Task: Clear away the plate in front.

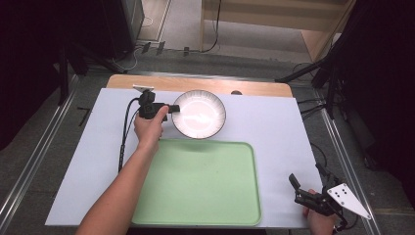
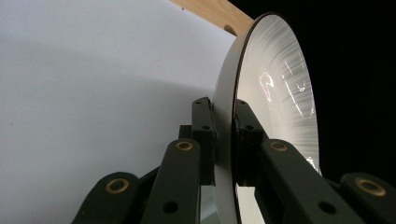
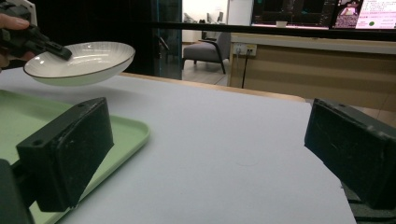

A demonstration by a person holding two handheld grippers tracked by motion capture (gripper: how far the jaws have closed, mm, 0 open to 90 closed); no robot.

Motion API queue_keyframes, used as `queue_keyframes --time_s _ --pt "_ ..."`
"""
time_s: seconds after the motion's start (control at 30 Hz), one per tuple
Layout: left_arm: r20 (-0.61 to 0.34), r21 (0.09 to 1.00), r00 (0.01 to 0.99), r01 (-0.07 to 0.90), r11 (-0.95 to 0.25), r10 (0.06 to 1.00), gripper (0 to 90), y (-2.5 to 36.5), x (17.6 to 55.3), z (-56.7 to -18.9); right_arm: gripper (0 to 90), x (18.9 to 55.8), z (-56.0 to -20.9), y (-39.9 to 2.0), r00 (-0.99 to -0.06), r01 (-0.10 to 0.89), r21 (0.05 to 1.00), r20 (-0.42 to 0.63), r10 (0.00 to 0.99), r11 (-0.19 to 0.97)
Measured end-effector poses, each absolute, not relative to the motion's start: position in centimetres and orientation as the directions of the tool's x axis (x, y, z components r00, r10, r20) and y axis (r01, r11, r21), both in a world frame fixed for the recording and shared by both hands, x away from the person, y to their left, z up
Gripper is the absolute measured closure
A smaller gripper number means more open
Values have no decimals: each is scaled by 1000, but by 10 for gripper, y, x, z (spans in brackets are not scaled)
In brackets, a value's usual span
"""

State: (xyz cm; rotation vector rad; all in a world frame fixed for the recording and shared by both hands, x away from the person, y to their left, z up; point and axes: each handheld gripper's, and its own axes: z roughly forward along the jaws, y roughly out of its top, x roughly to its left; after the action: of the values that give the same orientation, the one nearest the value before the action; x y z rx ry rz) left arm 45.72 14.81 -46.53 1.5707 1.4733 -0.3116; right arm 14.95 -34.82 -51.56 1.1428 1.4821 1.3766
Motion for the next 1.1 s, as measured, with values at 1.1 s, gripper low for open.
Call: queue_keyframes --time_s 1.1 --pt "-762 385 293 922 40 578 828 160 397 -482 18 150 -516 -348 -276 96 995 27 961 0"
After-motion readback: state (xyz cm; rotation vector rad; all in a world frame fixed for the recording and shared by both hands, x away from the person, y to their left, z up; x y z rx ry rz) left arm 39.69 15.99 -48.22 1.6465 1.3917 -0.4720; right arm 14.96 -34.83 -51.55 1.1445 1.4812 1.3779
